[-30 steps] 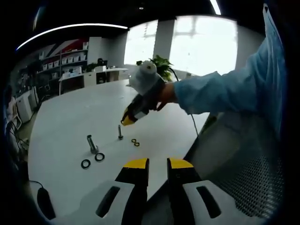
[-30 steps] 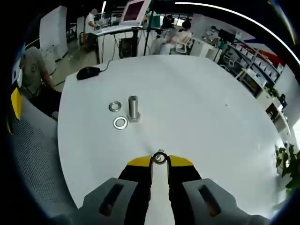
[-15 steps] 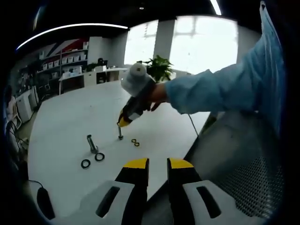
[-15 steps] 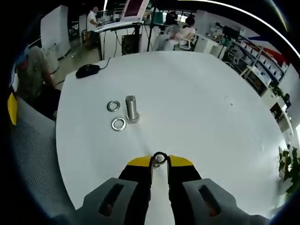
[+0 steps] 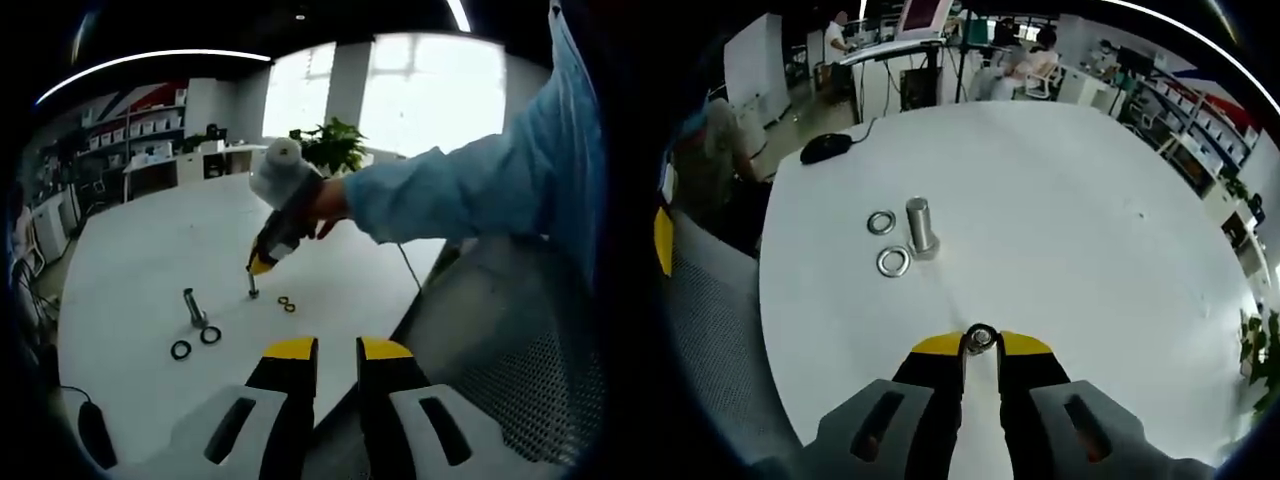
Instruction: Place the washer onto the threaded stud by aligning its center hole with the stud, sliding it down to the base, and recovering from edge contact or off-axis alignment until the washer reaches the visible bottom stop.
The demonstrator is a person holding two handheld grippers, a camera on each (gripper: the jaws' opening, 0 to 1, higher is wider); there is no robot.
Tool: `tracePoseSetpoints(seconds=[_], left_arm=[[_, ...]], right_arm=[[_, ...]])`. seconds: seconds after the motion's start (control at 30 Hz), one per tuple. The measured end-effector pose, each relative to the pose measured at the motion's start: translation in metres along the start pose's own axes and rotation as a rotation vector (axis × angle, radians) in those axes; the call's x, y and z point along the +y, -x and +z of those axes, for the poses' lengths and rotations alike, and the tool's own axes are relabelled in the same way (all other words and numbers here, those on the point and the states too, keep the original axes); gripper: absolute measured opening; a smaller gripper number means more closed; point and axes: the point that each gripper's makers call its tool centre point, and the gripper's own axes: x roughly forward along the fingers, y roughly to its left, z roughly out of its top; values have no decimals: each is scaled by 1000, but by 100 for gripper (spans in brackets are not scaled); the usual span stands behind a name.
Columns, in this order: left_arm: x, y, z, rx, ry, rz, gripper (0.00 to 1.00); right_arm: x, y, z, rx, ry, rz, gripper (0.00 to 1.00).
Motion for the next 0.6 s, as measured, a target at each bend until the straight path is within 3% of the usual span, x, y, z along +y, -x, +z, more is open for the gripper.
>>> tracePoseSetpoints(seconds=[0.5,0.6], left_arm=[[-1,0,1,-2,-3,-9,13],[-1,0,1,-3,-1,-8,13]], right_arm=[[-1,3,4,14,11,6,14],[3,0,-1,56,38,35,14]])
